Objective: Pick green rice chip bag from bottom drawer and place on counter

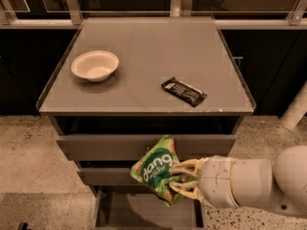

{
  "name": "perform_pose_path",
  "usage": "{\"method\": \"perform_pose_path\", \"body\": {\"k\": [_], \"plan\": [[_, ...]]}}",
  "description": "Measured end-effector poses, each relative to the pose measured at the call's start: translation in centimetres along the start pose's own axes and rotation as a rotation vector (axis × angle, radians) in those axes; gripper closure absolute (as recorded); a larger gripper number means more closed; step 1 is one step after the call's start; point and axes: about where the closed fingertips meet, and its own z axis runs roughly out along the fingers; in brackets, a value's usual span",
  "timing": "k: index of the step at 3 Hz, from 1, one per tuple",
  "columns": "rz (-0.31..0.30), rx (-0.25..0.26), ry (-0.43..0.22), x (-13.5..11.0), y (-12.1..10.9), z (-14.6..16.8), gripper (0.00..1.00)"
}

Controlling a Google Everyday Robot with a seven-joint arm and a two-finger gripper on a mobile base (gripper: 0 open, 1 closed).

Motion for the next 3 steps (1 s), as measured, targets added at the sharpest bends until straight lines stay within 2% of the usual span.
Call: {"method": "perform_pose_path", "body": {"k": [1, 2, 3], "plan": [[-0.115, 0.014, 0.079, -4.5, -1.6, -2.0, 1.00], [-0.194, 0.047, 0.063, -8.3, -2.7, -5.3, 1.00], [-0.235, 0.050, 0.065, -8.4, -2.6, -5.6, 1.00]]}}
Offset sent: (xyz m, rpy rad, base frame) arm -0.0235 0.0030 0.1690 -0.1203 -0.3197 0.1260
